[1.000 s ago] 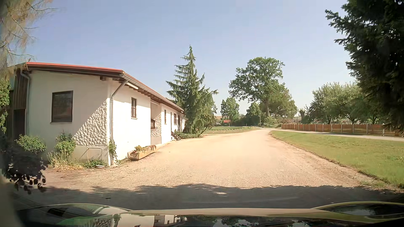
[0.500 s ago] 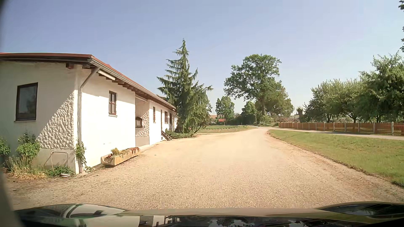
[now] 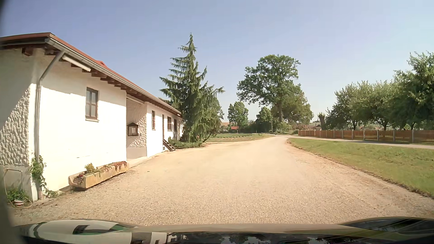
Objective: Follow the waypoints while adhering to traffic rules and regulations
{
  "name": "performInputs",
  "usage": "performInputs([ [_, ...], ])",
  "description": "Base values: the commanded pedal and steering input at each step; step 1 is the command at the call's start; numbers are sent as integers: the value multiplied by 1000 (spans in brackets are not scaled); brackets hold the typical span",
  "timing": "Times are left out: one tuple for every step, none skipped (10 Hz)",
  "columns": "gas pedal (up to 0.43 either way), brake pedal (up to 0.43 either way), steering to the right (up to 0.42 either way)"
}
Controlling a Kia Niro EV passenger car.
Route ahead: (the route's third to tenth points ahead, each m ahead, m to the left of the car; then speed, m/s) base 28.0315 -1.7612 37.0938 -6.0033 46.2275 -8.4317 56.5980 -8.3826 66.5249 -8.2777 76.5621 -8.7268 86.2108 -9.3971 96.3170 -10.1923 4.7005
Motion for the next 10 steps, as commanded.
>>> performInputs([
  [110,0,29],
  [110,0,30],
  [110,0,30],
  [110,0,30],
  [110,0,30],
  [110,0,30],
  [110,0,31],
  [110,0,30],
  [110,0,29],
  [118,0,27],
])
